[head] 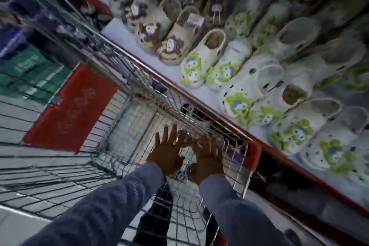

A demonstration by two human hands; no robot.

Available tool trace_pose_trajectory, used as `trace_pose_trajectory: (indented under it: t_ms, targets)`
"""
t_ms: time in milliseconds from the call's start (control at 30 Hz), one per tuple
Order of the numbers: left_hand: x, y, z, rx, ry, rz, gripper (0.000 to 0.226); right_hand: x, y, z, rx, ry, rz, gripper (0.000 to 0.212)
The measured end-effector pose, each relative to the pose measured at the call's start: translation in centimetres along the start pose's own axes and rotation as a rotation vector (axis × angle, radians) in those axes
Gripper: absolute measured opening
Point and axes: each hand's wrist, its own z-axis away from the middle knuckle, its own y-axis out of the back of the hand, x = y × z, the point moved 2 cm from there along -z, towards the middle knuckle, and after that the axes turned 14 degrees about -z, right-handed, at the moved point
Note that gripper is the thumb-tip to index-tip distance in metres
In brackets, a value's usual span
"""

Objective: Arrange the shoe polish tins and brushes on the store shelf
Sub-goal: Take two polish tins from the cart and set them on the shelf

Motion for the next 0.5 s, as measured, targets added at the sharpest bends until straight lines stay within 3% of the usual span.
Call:
trace_pose_trajectory:
  t_ms: [167,300,400,500]
  targets:
    - [-0.9,-3.9,-5.8,-0.095,-0.098,-0.039,0.09,2.2,-3.1,-4.0,-0.213,-0.269,-0.065,0.096]
    - [-1.3,-7.3,-8.9,-0.131,-0.17,-0.029,0.071,2.9,-5.6,-6.2,-0.125,-0.325,0.012,0.072]
    - [-0.2,-5.7,-9.1,-0.015,-0.138,-0.047,0.06,3.1,-5.8,-7.4,-0.009,-0.282,0.028,0.046]
    - [-0.2,-4.8,-8.8,0.016,-0.084,-0.009,0.072,3.2,-4.8,-7.8,-0.072,-0.315,-0.009,0.052]
